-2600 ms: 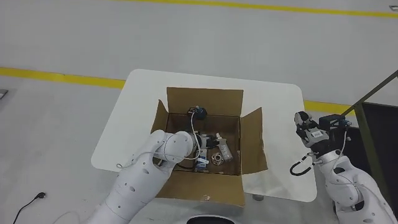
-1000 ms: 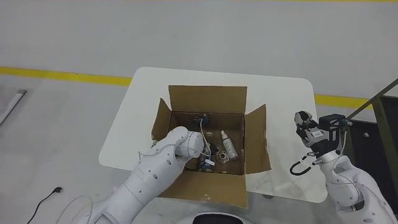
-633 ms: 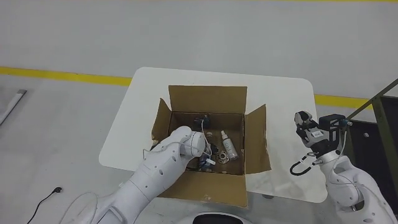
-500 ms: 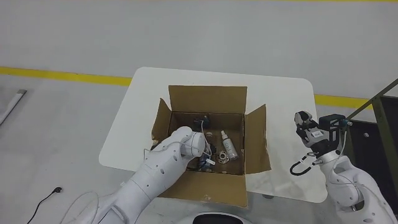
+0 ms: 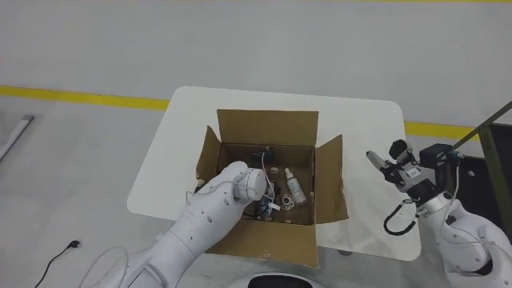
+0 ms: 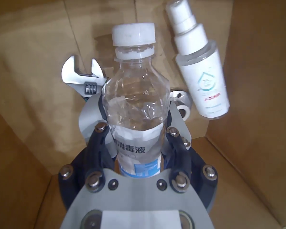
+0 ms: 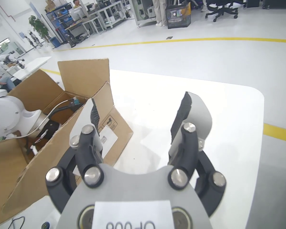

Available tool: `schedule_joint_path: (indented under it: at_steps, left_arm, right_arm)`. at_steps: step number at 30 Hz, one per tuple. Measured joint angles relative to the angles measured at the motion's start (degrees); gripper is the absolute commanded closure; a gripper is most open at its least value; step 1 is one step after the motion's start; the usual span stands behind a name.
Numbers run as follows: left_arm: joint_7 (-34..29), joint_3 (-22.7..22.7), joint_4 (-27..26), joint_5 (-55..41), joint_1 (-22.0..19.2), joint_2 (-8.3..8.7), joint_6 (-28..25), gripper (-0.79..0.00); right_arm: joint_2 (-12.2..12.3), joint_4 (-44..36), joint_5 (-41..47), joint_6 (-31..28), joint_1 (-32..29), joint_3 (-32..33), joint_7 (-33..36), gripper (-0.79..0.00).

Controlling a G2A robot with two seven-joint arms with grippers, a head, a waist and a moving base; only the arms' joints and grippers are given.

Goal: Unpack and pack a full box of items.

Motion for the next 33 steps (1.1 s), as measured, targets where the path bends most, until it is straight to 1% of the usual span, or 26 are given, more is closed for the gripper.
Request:
schedule_joint_path:
  at_steps: [4, 6, 10, 14, 16, 18, 22, 24, 27, 28, 29, 30, 31, 32, 33]
  left_arm:
    - [-1.36, -1.57, -4.32, 1.47, 1.32, 0.86, 0.53, 0.0]
    - [-2.17, -2.24, -6.5, 2.33, 2.14, 1.32, 0.63, 0.0]
    - [-4.2, -3.91, -11.82, 4.96, 3.99, 2.44, 1.02, 0.0]
    - [-5.98, -5.9, -17.15, 6.89, 5.75, 3.44, 1.26, 0.0]
    - [-6.96, -6.84, -19.79, 8.08, 6.6, 3.93, 1.26, 0.0]
    - [-7.84, -7.63, -21.81, 8.92, 7.23, 4.29, 1.26, 0.0]
    - [-9.06, -9.34, -25.34, 10.31, 8.56, 4.96, 0.99, 0.0]
    - [-9.32, -10.08, -26.3, 10.81, 9.07, 5.21, 0.85, 0.0]
    - [-9.62, -11.28, -27.38, 11.49, 9.76, 5.57, 0.6, 0.0]
    - [-9.69, -11.72, -27.87, 11.68, 10.0, 5.7, 0.45, 0.0]
    - [-9.75, -12.03, -28.3, 11.78, 10.18, 5.78, 0.36, 0.0]
    - [-9.82, -12.35, -28.77, 11.85, 10.35, 5.86, 0.26, 0.0]
    - [-9.87, -12.81, -29.35, 11.93, 10.56, 5.97, 0.12, 0.0]
    - [-9.82, -13.19, -29.72, 11.97, 10.71, 6.05, 0.02, 0.0]
    - [-9.65, -13.63, -30.04, 11.85, 10.88, 6.13, -0.09, 0.0]
  right_arm:
    - [0.65, -2.25, 7.92, -3.62, -0.31, 1.82, 9.93, -0.785]
    - [0.91, -2.47, 11.56, -4.72, -0.02, 2.09, 13.79, -0.785]
    - [1.33, -1.68, 22.9, -4.33, 1.43, 0.6, 22.16, -0.733]
    - [1.84, -0.73, 30.77, -2.49, 3.74, -0.61, 29.67, -0.776]
    - [1.98, -0.34, 32.21, -1.4, 4.81, -1.86, 32.0, -0.782]
    - [2.06, -0.1, 31.26, -0.51, 5.62, -2.93, 32.74, -0.782]
    - [2.08, 0.25, 26.43, 2.02, 6.92, -6.03, 32.2, -0.767]
    - [2.03, 0.51, 23.76, 3.3, 7.47, -7.54, 31.4, -0.742]
    - [1.96, 0.99, 19.87, 5.17, 8.21, -9.58, 29.97, -0.631]
    - [1.95, 1.23, 18.84, 5.81, 8.44, -10.11, 29.5, -0.526]
    - [1.94, 1.43, 18.26, 6.24, 8.57, -10.39, 29.22, -0.443]
    - [1.95, 1.67, 17.74, 6.62, 8.68, -10.58, 28.96, -0.148]
    - [1.96, 2.02, 17.17, 7.02, 8.79, -10.74, 28.66, -0.031]
    - [1.98, 2.33, 16.84, 7.33, 8.85, -10.81, 28.48, 0.0]
    - [1.99, 2.64, 16.69, 7.64, 8.91, -10.83, 28.32, 0.0]
